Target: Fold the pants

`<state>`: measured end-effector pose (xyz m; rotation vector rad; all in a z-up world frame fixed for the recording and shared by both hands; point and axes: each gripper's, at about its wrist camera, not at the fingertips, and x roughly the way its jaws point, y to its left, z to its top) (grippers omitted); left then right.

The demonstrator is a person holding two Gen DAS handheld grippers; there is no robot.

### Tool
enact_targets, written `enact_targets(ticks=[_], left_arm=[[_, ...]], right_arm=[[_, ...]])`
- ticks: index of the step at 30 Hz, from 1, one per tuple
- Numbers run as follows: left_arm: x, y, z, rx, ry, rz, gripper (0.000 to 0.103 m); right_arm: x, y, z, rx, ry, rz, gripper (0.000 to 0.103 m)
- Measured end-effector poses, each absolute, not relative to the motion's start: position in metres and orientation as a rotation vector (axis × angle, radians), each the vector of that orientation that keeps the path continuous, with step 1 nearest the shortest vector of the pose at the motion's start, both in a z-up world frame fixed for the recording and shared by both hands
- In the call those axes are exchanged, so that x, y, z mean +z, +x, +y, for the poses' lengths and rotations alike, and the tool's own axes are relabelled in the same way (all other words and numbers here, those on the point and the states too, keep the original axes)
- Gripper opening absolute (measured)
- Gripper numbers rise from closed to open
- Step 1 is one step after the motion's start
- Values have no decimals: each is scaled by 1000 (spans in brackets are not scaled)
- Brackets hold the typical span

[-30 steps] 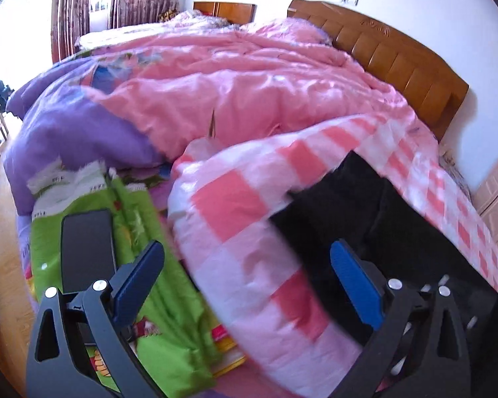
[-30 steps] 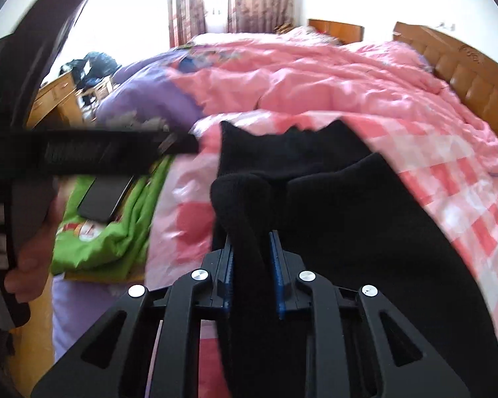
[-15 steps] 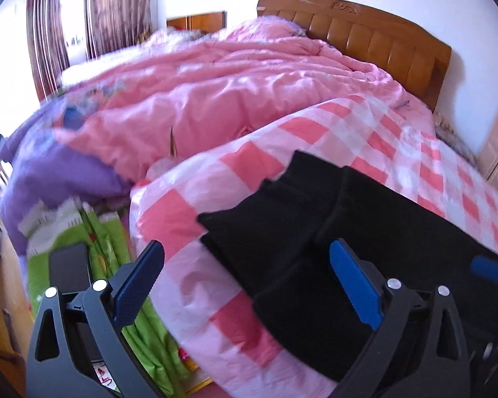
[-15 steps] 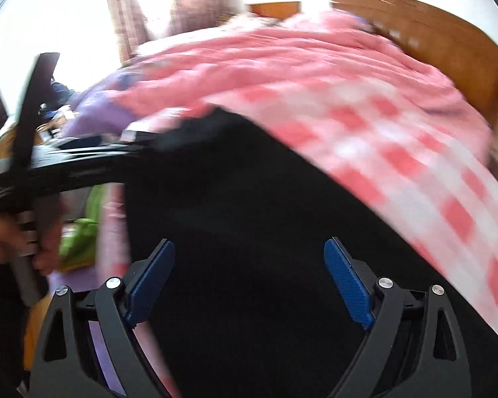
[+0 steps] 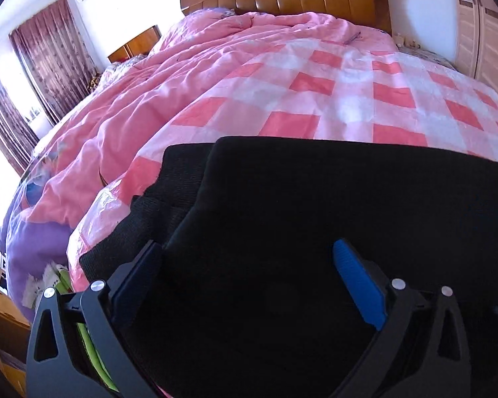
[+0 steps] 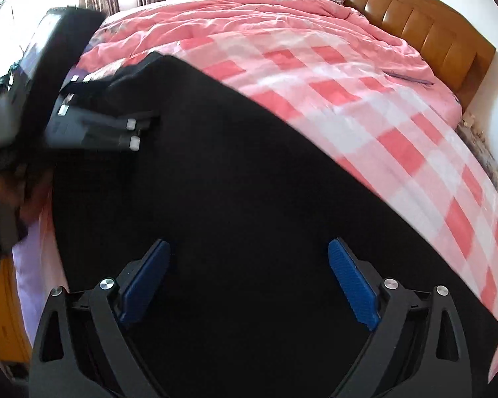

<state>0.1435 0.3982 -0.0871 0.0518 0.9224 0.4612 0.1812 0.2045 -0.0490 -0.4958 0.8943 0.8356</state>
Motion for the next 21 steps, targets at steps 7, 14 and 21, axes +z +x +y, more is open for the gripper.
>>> enact_targets(ticks=[7,14,21], left_arm=[[-90,145,400,470,61,918,102],[-93,145,398,489,71,906,102],[-95,145,396,506,84,898,102]], right_arm=[[-48,158,132,822,-469,899,93],[-50,133,48,755,-384,905,93],[-51,106,-37,698,-303,919,94]])
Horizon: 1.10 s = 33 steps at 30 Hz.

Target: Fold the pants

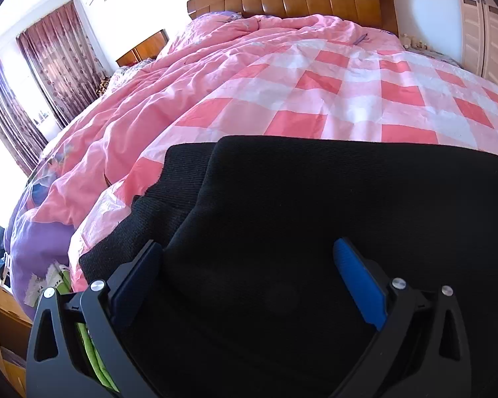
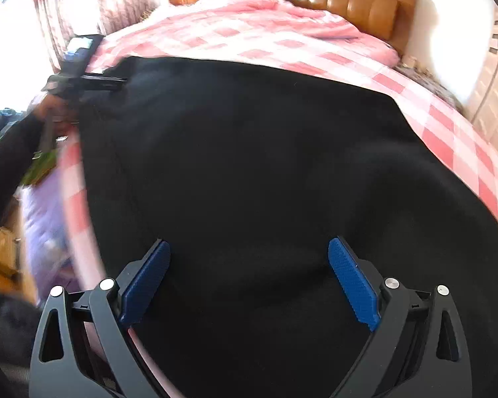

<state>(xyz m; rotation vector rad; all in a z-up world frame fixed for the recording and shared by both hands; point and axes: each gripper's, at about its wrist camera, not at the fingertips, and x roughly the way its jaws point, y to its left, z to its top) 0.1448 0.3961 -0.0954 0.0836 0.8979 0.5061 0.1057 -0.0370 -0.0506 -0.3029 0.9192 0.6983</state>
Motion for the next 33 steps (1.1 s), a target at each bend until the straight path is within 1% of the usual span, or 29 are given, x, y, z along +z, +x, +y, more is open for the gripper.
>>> enact_targets(ticks=[3,6,8,11,13,16,19,22,27,33], left_arm=[[-92,144,397,510,68,900,102],[-70,137,386,565,61,898,100],[-44,130,361,522,59,825,101],[-26,147,300,341,138,818,101],[-37,166,269,240,183,873,101],[-69,193,245,158,187,987,102],[-76,196,257,148,70,973,102],[-86,195,284,68,-112,986,102],[-85,193,273,104,-52,964,102],[-83,193,276,113,-57,957,102]], right_arm=[[-49,95,-62,673,-298,944,95],[-41,92,-69,612,-315,941,95],[-33,101,-71,556,-343,889,95],[-27,139,-75,453,-273,851,95],[-28,171,-78,381,-218,852,95],[-31,206,-92,339,-155,857,95],[-56,223,-107,310,-194,967,97],[-57,211,-130,357,-178,978,98],[-61,185,-180,344,-121,970,98],[-65,156,-199,309,-85,945,98]])
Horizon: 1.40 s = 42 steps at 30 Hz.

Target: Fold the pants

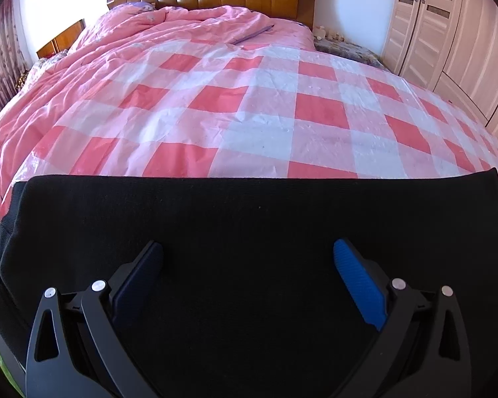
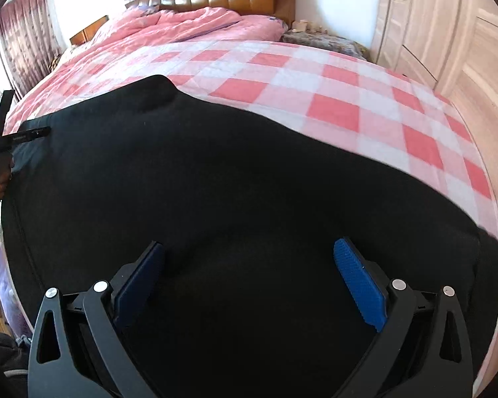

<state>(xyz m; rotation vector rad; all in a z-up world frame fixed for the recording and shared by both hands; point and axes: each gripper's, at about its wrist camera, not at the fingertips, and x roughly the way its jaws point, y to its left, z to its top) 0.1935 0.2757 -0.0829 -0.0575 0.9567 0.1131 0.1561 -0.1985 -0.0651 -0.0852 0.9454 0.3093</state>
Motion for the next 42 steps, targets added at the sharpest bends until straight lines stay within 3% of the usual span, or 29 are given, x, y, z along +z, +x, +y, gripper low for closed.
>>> enact_targets(ticks=[3,7,11,18,24,36,37,40,42], left_arm=[[-79,189,276,142,-42,934,102],[-47,140,284,213,-66,766,101],[-24,67,340,249,-322,611,101],[-56,-1,472,169,-863,609,96],[-78,14,515,119,-947,640,96],[-103,58,548,52,-1046,660,95],[-103,60,549,59,-1039,660,89],[-106,55,549,119,-979,680,38],[-109,49,551,95,-1011,647,28]], right_arm=[[-59,150,-192,182,-115,961,98],[-28,132,-143,127,-184,863,98],[-2,117,-53,360,-341,736,98],[-9,120,74,585,-467,686,98],[-29,112,119,684,-518,715,98],[-53,130,103,648,-346,835,98],[-53,130,102,649,-337,836,98],[-46,126,103,646,-335,820,98],[-33,124,113,688,-331,788,98]])
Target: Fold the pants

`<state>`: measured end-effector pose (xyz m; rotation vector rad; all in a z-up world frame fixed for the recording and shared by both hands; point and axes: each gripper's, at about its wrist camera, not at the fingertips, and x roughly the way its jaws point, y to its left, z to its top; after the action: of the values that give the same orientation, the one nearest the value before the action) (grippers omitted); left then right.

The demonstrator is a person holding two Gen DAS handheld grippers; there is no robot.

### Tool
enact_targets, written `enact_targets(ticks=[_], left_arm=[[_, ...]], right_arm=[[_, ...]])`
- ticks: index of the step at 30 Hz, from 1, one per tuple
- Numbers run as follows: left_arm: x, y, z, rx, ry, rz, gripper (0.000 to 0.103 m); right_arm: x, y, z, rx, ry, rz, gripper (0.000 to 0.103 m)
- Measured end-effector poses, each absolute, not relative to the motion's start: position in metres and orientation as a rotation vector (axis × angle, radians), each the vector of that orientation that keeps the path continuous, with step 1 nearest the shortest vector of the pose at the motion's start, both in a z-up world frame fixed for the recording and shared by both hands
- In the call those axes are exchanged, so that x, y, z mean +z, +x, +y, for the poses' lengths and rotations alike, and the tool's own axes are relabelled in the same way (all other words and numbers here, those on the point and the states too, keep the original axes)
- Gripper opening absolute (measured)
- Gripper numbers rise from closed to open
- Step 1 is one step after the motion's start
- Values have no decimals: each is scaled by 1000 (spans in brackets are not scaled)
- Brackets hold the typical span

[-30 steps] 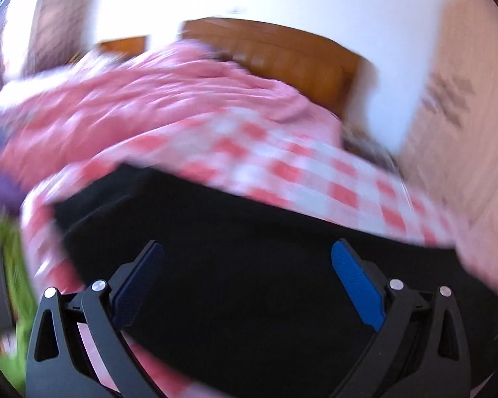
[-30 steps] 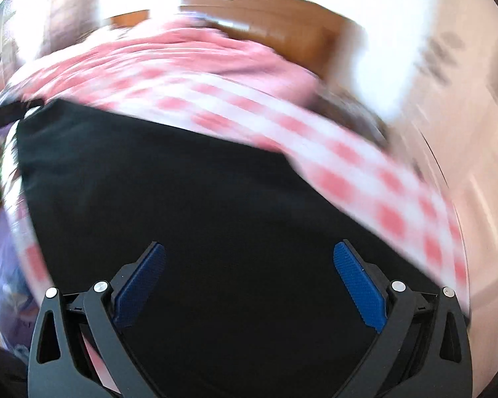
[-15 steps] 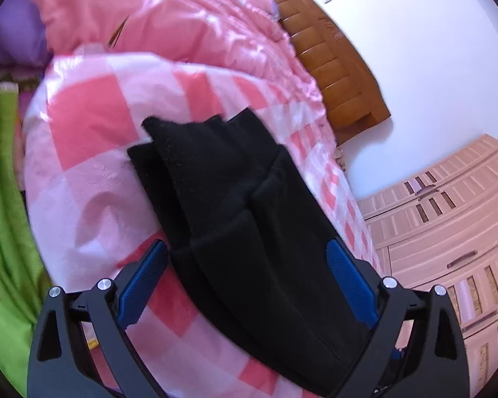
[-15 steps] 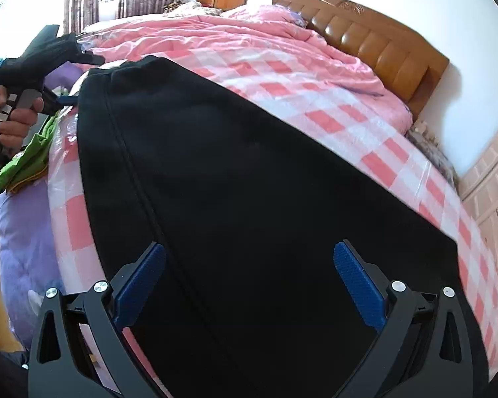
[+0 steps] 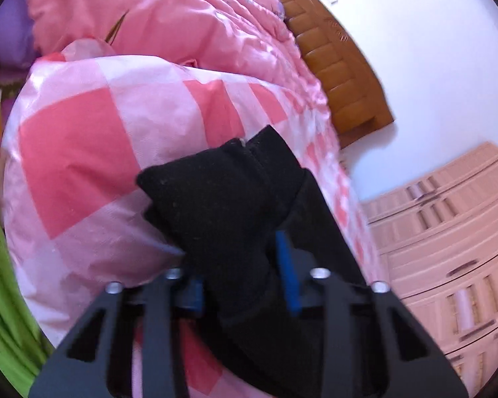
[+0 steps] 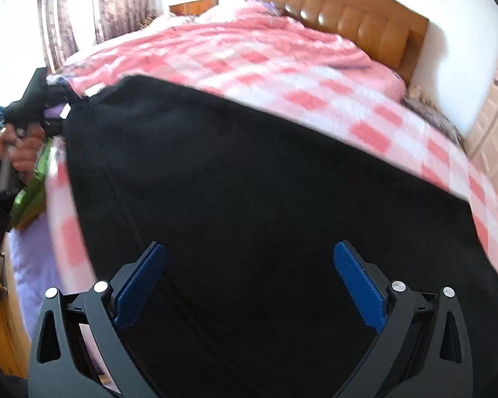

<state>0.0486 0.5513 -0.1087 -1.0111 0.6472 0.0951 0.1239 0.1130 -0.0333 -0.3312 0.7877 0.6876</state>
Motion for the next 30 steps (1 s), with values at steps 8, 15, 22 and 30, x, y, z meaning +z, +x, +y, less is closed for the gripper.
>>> enact_targets(ticks=[8,15,22,30], left_arm=[[-33,51,496,255,-658,594,25],[49,57,354,211,-178,495,25],[31,58,191,37,176,488,14],[-70,42,79,-203,546,628,63]], right_arm=[[-50,140,174,706,-517,882,98],[-28,138,123,711,-322,809,98],[26,140,-19,452,-32,647,98],[24,131,-103,323,134,638,98]])
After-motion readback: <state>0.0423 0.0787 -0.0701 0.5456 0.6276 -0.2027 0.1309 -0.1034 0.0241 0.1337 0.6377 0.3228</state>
